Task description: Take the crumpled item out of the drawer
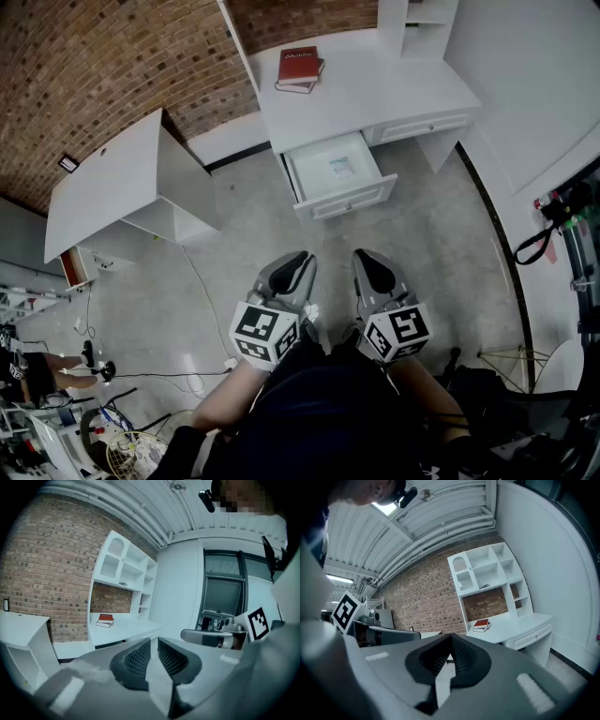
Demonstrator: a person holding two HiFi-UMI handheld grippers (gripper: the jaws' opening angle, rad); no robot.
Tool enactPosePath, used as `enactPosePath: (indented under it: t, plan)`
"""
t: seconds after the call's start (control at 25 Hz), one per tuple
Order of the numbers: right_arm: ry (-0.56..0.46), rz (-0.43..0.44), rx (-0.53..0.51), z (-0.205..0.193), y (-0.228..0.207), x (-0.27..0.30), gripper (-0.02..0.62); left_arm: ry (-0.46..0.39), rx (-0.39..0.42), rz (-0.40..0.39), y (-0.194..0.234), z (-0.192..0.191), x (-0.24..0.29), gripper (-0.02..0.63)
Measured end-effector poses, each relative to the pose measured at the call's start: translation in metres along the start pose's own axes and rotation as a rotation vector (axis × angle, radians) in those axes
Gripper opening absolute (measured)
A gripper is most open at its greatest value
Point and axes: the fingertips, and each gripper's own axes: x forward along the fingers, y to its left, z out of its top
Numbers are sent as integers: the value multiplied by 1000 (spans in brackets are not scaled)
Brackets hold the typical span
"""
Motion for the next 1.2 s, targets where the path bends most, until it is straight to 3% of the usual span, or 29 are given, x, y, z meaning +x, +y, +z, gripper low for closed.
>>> enactPosePath:
  t: [0.2,0.64,1.2]
  plan:
    - [5,-5,-24,-3,25,8,2,-8,-7,21,29,-4,-22,55]
    - [-3,-74,-61,8,59,32,2,-60,5,-34,65,10,-46,55]
    - [68,-162,-88,-14,70,62,3,-47,-49,-76,116,-5,-48,55]
